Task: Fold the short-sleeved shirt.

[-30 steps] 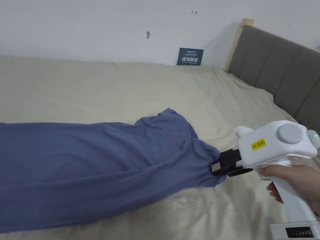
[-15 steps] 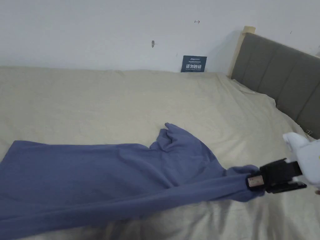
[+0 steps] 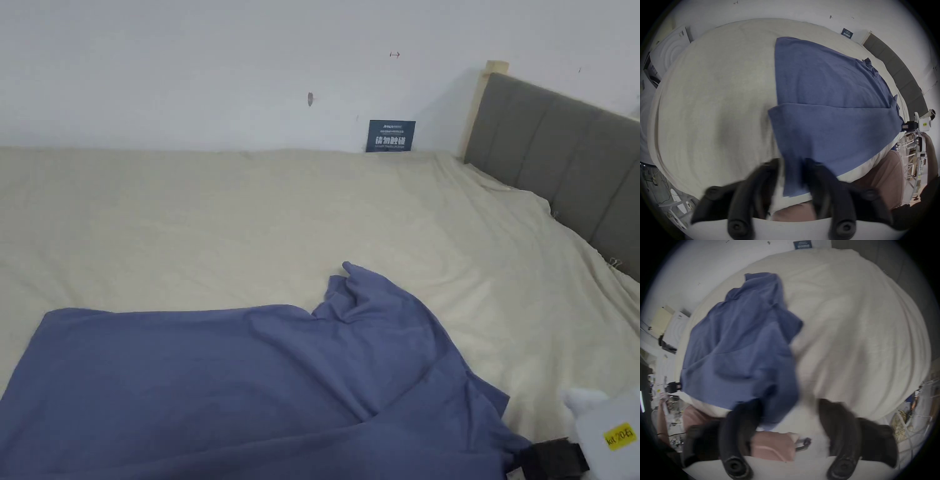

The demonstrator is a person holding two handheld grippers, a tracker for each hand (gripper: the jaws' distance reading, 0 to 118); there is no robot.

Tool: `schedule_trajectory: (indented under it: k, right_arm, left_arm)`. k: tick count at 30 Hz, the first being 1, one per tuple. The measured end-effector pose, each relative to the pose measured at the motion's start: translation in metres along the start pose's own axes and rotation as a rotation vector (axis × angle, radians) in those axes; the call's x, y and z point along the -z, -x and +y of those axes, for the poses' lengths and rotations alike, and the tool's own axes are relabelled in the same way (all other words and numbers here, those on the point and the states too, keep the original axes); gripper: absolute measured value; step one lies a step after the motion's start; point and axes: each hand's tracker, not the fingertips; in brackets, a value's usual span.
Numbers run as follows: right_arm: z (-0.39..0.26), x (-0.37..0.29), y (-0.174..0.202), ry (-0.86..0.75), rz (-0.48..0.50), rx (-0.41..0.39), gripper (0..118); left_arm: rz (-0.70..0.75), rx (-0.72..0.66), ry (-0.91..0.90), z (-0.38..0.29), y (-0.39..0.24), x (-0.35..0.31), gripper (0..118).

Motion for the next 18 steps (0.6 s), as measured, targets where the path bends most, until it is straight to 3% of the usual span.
schedule_trajectory:
  k: [2, 3, 5, 7, 9, 11, 13, 14, 15, 16, 17, 18]
  right_arm:
    - [-0.004, -0.004, -0.014, -0.055, -0.029, 0.018, 95]
    - [-0.005, -0.009, -0.019, -0.087, -0.010, 0.045, 95]
    - [-0.006, -0.026, -0.025, -0.161, 0.052, 0.147, 95]
    - [-0.008, -0.047, -0.020, -0.232, 0.193, 0.229, 95]
    - [-0.007, -0.063, -0.004, -0.293, 0.320, 0.254, 95]
    - [-0.007, -0.078, 0.023, -0.336, 0.391, 0.214, 94]
    - [-0.007, -0.083, 0.052, -0.326, 0.411, 0.117, 85]
    - [-0.009, -0.083, 0.066, -0.355, 0.397, 0.074, 80]
    - [-0.015, -0.085, 0.081, -0.427, 0.378, 0.032, 80]
    - [-0.019, -0.086, 0.094, -0.489, 0.357, -0.035, 54]
    - [-0.021, -0.084, 0.106, -0.534, 0.330, -0.065, 11]
    - [-0.022, -0.083, 0.108, -0.598, 0.286, -0.065, 0]
  left_arm:
    - [0.051, 0.001, -0.013, -0.003, 0.004, -0.003, 113]
    - [0.053, -0.006, -0.018, -0.006, 0.005, -0.007, 118]
    - [0.030, -0.034, -0.064, -0.005, 0.006, -0.019, 117]
    - [-0.002, -0.075, -0.097, -0.004, 0.003, -0.031, 117]
    - [-0.042, -0.070, -0.166, -0.001, -0.010, -0.044, 117]
    - [-0.067, -0.065, -0.235, 0.001, -0.027, -0.055, 114]
    - [-0.098, -0.034, -0.336, 0.001, -0.047, -0.064, 87]
    - [-0.102, -0.024, -0.384, 0.001, -0.056, -0.067, 79]
    - [-0.085, -0.011, -0.446, -0.002, -0.065, -0.070, 79]
    - [-0.051, -0.010, -0.508, -0.002, -0.075, -0.071, 42]
    - [-0.016, -0.009, -0.553, -0.003, -0.083, -0.071, 2]
    - [-0.007, -0.022, -0.592, -0.006, -0.087, -0.073, 0]
